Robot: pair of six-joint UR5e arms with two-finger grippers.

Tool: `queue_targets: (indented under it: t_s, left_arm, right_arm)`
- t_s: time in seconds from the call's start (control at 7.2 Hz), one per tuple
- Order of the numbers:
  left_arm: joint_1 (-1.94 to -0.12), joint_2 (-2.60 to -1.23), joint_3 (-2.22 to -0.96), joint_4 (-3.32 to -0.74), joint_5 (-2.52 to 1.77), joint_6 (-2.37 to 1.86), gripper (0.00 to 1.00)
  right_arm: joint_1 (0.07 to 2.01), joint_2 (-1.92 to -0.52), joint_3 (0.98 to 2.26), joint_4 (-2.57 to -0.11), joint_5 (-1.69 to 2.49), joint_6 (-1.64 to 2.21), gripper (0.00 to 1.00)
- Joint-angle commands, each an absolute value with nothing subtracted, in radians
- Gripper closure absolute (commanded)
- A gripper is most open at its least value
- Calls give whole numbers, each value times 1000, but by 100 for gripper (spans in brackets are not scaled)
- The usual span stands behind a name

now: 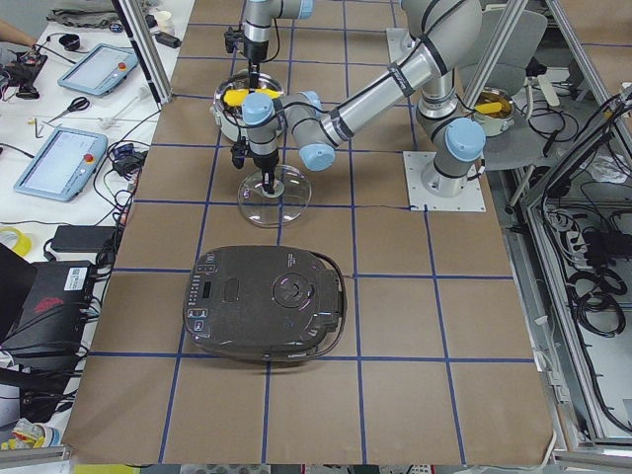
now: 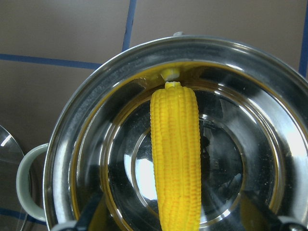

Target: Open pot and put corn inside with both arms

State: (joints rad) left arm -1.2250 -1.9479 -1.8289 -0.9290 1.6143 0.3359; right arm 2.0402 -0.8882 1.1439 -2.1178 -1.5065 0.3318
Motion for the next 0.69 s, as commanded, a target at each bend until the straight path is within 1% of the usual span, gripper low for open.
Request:
queue_targets:
  t_s: [0.0, 0.14, 0.28, 0.42, 0.56]
  left_arm:
    - [-1216, -1953, -1841, -902, 1617, 342, 100]
    - [-1216, -1956, -1841, -902, 1621, 342, 100]
    - [-1216, -1957, -1841, -902, 1624, 342, 100]
    - [-1216, -1959, -1838, -902, 1624, 345, 1]
    - [-1216, -1944, -1827, -913, 1626, 344, 0]
  right_arm:
    - [2028, -903, 1132, -2115, -1514, 318, 0]
    - [1998, -954, 1138, -2070, -1522, 305, 0]
    - [1935, -989, 1140, -1934, -1519, 275, 0]
    - [1881, -1053, 1152, -1866, -1511, 272, 0]
    - [1820, -1109, 1185, -1829, -1514, 273, 0]
